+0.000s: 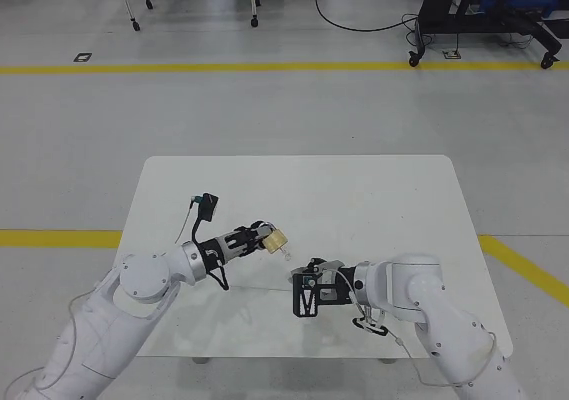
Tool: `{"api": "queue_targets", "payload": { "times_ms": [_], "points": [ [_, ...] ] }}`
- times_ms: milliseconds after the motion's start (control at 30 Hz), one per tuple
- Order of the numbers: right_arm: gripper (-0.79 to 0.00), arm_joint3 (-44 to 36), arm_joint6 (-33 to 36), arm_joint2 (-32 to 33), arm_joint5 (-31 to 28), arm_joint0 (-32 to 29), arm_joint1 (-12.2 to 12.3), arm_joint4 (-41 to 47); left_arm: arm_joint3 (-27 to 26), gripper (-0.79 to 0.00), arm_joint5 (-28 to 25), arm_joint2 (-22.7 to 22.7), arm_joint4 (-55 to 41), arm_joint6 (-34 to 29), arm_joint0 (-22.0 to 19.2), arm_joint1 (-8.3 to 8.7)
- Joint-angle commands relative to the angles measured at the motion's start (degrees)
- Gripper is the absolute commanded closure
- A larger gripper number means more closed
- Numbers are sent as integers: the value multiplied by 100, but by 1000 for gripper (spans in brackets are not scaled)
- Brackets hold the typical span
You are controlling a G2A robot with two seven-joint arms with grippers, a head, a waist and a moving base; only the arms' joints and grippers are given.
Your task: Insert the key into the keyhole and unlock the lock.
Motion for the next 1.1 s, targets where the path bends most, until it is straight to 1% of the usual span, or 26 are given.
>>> {"api": "queue_targets", "payload": {
  "times_ms": [0, 200, 367, 500, 567, 633, 700, 767, 800, 833, 867, 900, 933, 1067],
  "points": [
    [0, -4, 1, -38, 0, 22, 14, 14, -8, 0, 0, 28, 60, 0, 6, -14],
    [0, 4, 63, -131, 0, 93, 33, 44, -31, 0, 9, 118, 244, -123, 1, -49],
    [0, 39, 130, -217, 13, 178, 33, 67, 45, 0, 157, 237, 450, -643, -125, -62],
    [0, 70, 151, -253, 9, 223, 39, 109, 121, 0, 146, 237, 425, -674, -164, -87],
    [0, 71, 149, -265, 0, 244, 45, 125, 148, 0, 151, 218, 384, -625, -172, -100],
    [0, 73, 125, -262, 0, 249, 56, 152, 176, 0, 206, 157, 327, -410, -170, -115],
    [0, 66, 83, -223, 0, 235, 71, 195, 175, 0, 204, 67, 240, -104, -149, -132],
    [0, 45, 12, -148, 34, 191, 88, 257, 130, 0, 137, 2, 411, 352, -91, -142],
    [-145, 30, -14, -104, 82, 160, 97, 276, 82, 0, 100, -1, 450, 519, -38, -151],
    [-326, 17, -31, -57, 172, 121, 105, 296, 53, 0, 63, -18, 449, 657, 6, -160],
    [-720, 10, -36, -12, 280, 82, 110, 327, 32, 0, 38, -36, 458, 784, 44, -167],
    [-785, 5, -22, 16, 361, 61, 113, 345, 15, 0, 34, -50, 463, 879, 76, -175],
    [-785, 5, -22, 16, 361, 61, 113, 345, 27, 0, 139, -68, 507, 935, 87, -176],
    [-785, 5, -22, 16, 361, 61, 113, 345, 27, 0, 139, -68, 507, 935, 87, -176]
  ]
}}
